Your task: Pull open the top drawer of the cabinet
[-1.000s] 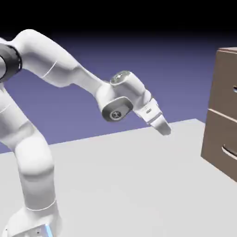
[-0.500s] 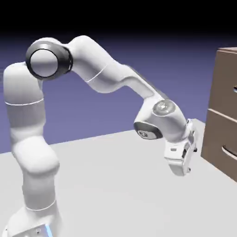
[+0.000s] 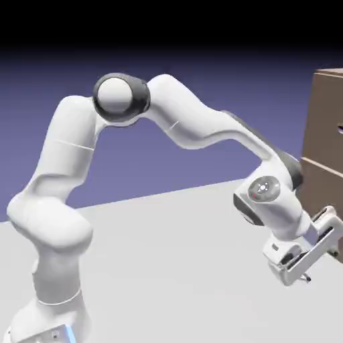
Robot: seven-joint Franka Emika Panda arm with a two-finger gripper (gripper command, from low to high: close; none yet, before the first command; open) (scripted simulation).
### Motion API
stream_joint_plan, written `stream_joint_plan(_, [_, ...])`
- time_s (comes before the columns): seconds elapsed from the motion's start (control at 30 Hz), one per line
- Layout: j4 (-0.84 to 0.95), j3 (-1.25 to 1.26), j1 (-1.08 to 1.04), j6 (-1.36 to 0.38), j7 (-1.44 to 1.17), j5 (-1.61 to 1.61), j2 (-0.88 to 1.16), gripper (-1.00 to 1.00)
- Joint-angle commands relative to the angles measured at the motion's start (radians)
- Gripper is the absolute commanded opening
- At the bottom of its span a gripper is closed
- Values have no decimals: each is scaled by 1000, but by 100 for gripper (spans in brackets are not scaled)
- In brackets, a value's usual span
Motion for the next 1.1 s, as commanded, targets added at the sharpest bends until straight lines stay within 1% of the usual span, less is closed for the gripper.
stream_joint_plan(0.0, [21, -25, 13, -8, 3, 44, 30, 0])
stream_joint_plan(0.87, [560, -678, 360, -210, 76, 1174, 802, 0])
stream_joint_plan(0.93, [574, -694, 368, -215, 78, 1203, 821, 0])
stream_joint_plan(1.07, [719, -683, 282, -157, 118, 1189, 837, 0])
